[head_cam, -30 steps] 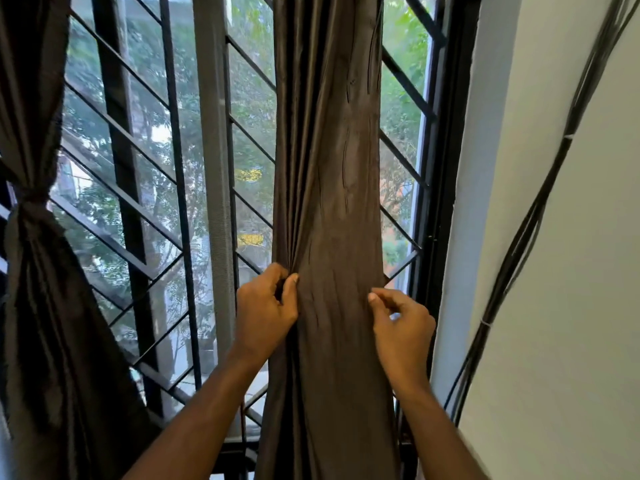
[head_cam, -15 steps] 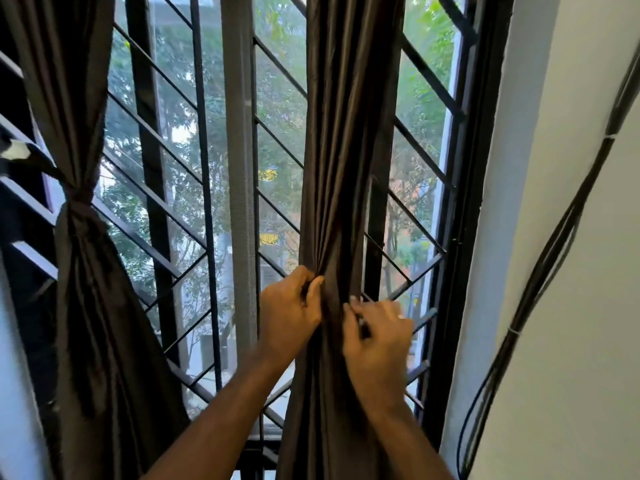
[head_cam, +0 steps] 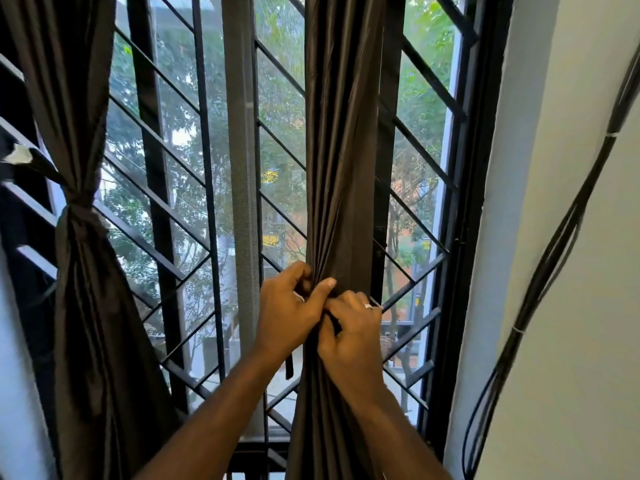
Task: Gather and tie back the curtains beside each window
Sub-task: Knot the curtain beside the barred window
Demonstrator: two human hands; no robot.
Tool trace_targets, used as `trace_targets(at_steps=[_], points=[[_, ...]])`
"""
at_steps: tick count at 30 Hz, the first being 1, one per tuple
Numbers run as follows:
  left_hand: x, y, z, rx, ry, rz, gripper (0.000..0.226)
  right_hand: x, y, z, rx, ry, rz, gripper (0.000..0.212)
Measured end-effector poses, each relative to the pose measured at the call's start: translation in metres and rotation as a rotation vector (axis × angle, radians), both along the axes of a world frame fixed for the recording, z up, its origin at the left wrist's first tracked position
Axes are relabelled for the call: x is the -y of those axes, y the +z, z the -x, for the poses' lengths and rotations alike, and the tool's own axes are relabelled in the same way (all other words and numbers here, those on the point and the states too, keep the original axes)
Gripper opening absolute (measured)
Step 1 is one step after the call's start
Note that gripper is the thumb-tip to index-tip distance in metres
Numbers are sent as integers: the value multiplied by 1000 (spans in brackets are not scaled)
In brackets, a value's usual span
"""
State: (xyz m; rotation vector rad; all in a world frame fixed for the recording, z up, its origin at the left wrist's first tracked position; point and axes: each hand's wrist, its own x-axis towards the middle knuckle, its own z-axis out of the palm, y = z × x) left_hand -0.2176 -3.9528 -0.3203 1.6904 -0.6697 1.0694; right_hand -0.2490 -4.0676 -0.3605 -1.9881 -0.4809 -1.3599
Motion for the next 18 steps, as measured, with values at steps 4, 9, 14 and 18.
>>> trace_targets(at_steps=[4, 9, 14, 18], points=[[-18, 1, -11, -67, -5, 10, 33, 10, -8, 0, 6, 116, -91, 12], [-37, 3, -9, -105, -138, 21, 29, 31, -8, -13, -174, 28, -502, 26], [-42, 3, -7, -91, -126, 26, 32, 35, 0, -24, -352, 166, -559, 14], [-38, 2, -9, -12, 173, -47, 37, 30, -5, -20, -187, 14, -559, 4]])
